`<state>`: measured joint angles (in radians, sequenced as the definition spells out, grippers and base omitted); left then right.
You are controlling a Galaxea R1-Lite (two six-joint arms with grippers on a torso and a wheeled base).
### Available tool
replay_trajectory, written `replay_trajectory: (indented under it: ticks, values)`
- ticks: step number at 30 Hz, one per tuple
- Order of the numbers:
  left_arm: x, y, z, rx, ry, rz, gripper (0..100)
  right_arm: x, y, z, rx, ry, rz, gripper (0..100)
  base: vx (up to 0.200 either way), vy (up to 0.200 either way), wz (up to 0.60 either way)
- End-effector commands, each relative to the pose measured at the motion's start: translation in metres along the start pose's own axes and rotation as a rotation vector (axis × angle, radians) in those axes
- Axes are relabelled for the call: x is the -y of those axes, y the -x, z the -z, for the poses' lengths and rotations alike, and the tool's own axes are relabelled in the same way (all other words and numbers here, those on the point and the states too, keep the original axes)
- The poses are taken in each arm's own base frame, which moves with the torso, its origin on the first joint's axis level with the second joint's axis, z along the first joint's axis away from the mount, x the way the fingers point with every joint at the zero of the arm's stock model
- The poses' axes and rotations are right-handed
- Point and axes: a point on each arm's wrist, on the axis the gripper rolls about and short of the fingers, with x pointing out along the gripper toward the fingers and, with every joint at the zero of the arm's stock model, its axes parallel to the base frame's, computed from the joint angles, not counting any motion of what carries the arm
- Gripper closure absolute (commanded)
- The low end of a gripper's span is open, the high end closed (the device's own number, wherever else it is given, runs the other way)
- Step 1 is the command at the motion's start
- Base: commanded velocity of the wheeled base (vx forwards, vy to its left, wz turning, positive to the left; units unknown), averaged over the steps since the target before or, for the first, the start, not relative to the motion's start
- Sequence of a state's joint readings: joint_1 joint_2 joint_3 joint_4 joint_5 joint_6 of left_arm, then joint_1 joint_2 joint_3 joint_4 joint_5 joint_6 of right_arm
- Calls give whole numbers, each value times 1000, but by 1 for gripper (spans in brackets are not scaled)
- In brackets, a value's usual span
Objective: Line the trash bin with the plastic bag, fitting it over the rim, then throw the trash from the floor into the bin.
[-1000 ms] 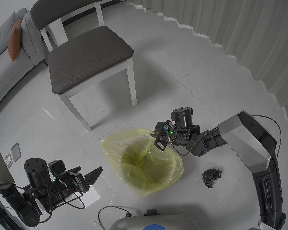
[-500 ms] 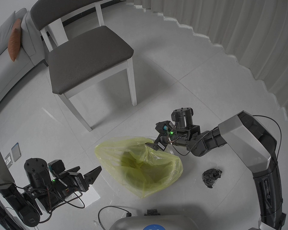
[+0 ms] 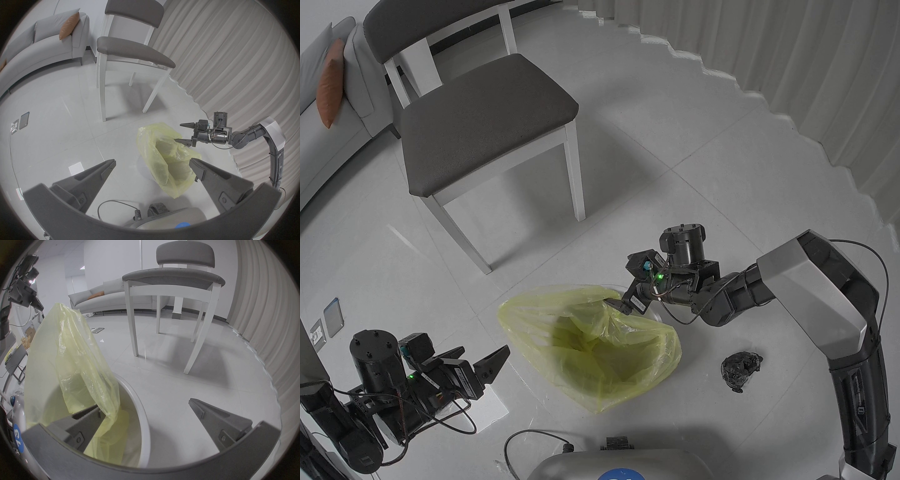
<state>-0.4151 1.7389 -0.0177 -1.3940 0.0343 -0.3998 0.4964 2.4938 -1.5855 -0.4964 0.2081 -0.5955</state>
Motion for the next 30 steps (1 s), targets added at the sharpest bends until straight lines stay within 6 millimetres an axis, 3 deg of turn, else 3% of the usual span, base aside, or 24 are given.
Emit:
replay_trajectory:
  ticks: [1,7,18,30]
  values:
    - [-1,3,3,-15,-1,-7,0,-1,5,-4,9,3,1,0,0,0,0]
    - [-1,3,3,-13,0,-4,0,0,14,-13,23,8,6,0,0,0,0]
    - [0,3,4,-15,-13,-6,0,-4,21,-13,27,11,3,0,0,0,0]
    - [18,10,4,-2,-55,78,0,-2,30,-18,30,7,7,0,0,0,0]
